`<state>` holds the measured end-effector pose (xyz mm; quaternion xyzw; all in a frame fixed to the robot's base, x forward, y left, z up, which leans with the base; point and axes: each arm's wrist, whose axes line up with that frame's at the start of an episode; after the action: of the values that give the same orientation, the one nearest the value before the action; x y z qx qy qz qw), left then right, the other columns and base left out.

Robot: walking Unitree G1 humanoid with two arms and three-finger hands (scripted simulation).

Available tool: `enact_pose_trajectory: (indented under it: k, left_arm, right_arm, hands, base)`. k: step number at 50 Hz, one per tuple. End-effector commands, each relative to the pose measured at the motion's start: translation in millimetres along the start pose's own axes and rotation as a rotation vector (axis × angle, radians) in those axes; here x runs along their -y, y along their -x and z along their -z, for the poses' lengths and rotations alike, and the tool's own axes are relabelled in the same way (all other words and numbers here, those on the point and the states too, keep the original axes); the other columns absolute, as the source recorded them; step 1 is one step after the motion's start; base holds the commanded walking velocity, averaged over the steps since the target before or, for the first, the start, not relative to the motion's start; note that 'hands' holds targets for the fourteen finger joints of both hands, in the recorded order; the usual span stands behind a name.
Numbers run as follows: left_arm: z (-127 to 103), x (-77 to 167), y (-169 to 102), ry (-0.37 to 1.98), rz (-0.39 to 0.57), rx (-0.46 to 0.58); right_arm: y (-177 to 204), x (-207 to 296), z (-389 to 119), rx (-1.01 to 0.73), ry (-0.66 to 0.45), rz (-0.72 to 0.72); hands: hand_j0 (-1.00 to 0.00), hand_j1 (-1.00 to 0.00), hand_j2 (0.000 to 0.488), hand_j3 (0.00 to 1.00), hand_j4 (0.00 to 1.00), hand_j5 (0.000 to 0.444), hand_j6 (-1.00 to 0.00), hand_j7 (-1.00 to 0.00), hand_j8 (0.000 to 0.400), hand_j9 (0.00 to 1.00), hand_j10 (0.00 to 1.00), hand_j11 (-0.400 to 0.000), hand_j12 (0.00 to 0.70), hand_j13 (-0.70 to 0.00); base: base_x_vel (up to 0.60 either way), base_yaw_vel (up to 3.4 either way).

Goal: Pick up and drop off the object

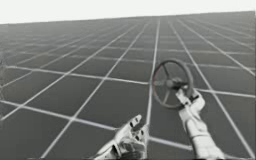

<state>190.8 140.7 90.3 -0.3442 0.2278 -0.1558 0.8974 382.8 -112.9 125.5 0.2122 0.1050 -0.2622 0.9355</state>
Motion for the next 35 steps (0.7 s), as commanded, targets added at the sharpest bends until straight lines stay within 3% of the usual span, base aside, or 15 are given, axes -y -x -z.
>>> enact_pose_trajectory:
  k: [1, 35]
  left_arm:
    - [0.6, -1.5, 0.6, 0.008, 0.002, 0.003]
    - [0.6, -1.5, 0.6, 0.008, 0.002, 0.003]
  right_arm:
    - [1.2, -3.9, -4.4, 0.02, -0.003, -0.01]
    - [1.2, -3.9, -4.4, 0.02, -0.003, -0.01]
  hands:
    - [0.0, 0.0, 0.0, 1.0, 1.0, 0.0, 0.0, 0.0, 0.0, 1.0, 1.0, -0.4, 0.0, -0.7]
    - [0.0, 0.0, 0.0, 1.0, 1.0, 0.0, 0.0, 0.0, 0.0, 1.0, 1.0, -0.4, 0.0, -0.7]
  base:
    - [0.55, 0.08]
    - [0.52, -0.08]
